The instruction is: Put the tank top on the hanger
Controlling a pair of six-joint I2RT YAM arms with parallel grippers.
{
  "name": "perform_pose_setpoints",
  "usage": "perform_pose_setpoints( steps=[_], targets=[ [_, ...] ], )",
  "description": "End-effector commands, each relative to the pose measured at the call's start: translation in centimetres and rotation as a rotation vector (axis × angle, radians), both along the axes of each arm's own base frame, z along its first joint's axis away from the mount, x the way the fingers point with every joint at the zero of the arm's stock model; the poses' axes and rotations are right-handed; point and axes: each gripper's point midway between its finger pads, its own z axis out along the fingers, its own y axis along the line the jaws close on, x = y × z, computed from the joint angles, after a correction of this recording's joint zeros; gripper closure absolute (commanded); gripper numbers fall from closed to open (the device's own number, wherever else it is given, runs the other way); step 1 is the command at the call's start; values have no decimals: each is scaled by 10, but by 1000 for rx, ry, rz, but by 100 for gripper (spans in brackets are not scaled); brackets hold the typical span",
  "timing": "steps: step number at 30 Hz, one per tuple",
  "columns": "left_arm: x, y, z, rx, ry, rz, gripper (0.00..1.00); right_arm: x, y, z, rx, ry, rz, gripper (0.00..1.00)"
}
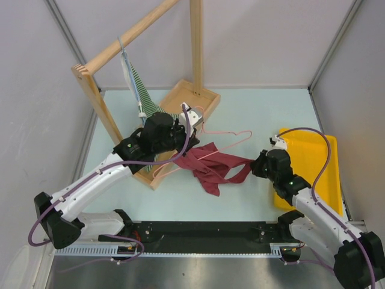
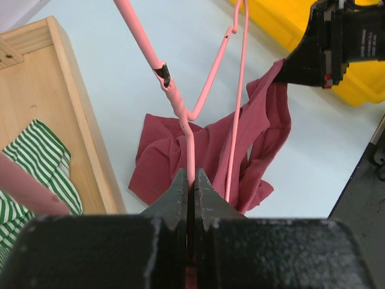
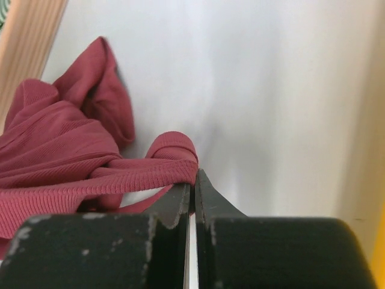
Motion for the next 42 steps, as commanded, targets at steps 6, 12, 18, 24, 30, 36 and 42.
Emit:
perform_pose_setpoints(
  steps=[6,12,18,24,30,36,42],
  targets=[
    [-12,-5,19,-53,-65,-106,100,37,-39,39,-16,-80,-44,100],
    [-19,-9,18,-60,-60,-158,100,58,-57,43,-36,-62,-49,99],
    [-20,-10,16,-57,-56,-169,100,72,-66,52,-53,-69,-43,99],
    [-20,-12,13,-50,-51,-172,100,75,-71,67,-54,-89,-35,99],
    [-18,-13,8,-39,-39,-167,100,72,-78,89,-42,-117,-40,100],
    [-17,-13,6,-34,-34,-166,100,60,-72,114,-29,-130,-8,100],
    [-16,-13,5,-30,-32,-161,100,50,-68,144,-28,-163,24,100]
  ],
)
